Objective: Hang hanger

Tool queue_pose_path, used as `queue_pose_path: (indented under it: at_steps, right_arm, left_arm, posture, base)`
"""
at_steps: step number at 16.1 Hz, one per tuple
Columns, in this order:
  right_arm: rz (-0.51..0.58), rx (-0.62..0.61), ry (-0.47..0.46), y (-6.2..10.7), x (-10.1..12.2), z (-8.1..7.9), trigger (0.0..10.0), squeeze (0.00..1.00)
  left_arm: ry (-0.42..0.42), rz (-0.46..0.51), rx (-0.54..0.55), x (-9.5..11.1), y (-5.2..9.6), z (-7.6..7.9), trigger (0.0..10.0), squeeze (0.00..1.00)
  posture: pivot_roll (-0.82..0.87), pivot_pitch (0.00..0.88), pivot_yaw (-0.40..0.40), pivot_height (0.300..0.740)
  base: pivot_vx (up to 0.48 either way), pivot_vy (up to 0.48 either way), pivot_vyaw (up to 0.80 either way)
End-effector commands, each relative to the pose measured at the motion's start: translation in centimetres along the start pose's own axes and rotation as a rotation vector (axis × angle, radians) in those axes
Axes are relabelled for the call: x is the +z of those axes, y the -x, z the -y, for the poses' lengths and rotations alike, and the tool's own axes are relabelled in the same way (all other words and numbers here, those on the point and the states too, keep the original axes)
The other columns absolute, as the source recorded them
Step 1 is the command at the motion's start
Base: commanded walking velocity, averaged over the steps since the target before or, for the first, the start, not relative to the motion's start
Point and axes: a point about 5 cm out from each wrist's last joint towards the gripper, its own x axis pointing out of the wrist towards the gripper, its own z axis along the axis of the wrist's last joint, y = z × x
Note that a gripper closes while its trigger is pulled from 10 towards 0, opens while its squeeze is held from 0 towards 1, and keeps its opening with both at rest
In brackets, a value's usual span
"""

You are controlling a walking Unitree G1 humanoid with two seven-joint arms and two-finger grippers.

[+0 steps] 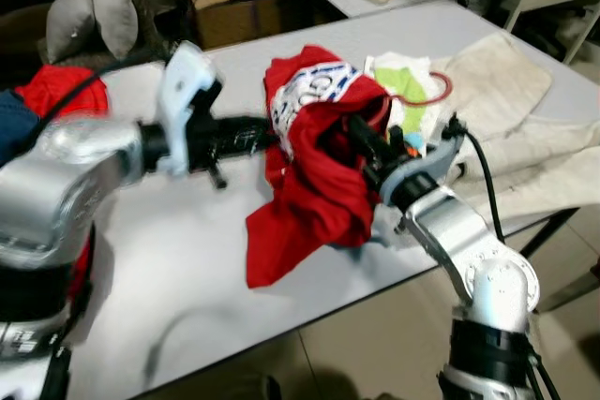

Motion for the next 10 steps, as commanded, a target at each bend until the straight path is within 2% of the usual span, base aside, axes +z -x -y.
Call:
queue_pose_path:
  at_steps: [1,3,5,6,7,8,9,10]
  right_arm:
    - [-0.001,0.020,0.015,0.2,0.0,-0.2,10.0,0.00]
    - [0.006,0.035,0.027,0.5,0.2,0.1,10.0,0.00]
    - [-0.027,0.085,0.057,1.2,0.1,0.0,10.0,0.00]
    - [-0.039,0.103,0.065,1.7,0.1,0.1,10.0,0.00]
    - [-0.050,0.117,0.076,2.5,0.1,0.5,10.0,0.00]
    - [-0.048,0.114,0.095,3.4,0.4,0.8,10.0,0.00]
    - [-0.043,0.116,0.096,3.9,0.6,0.9,10.0,0.00]
    - [-0.040,0.119,0.107,4.8,0.8,1.1,10.0,0.00]
  left_arm:
    - [0.045,0.065,0.038,0.5,1.3,-0.2,10.0,1.00]
    - [0.088,0.147,0.175,-0.4,1.7,-0.7,10.0,1.00]
    - [0.187,0.171,0.355,-2.7,1.3,-1.1,10.0,1.00]
    - [0.231,0.162,0.430,-4.0,1.0,-1.0,10.0,1.00]
    - [0.267,0.112,0.531,-6.0,0.7,-0.6,10.0,1.00]
    - [0.285,0.067,0.560,-7.6,0.3,0.5,10.0,0.96]
    - [0.294,0.069,0.560,-7.9,0.1,0.9,10.0,0.96]
    - [0.316,0.081,0.595,-8.2,-0.1,1.2,10.0,0.91]
  posture:
    - [0.09,0.000,0.091,0.740]
    - [0.11,0.012,0.053,0.740]
    - [0.13,0.032,0.052,0.740]
    - [0.14,0.040,0.045,0.740]
    - [0.14,0.041,0.039,0.740]
    - [0.13,0.041,0.028,0.740]
    - [0.13,0.051,0.019,0.740]
    - [0.13,0.065,0.006,0.740]
  base:
    - [0.000,0.000,0.80]
    - [0.000,0.000,0.80]
    - [0.000,0.000,0.80]
    - [0.000,0.000,0.79]
    - [0.000,0.000,0.79]
    - [0.000,0.000,0.79]
    - [0.000,0.000,0.79]
    - [0.000,0.000,0.79]
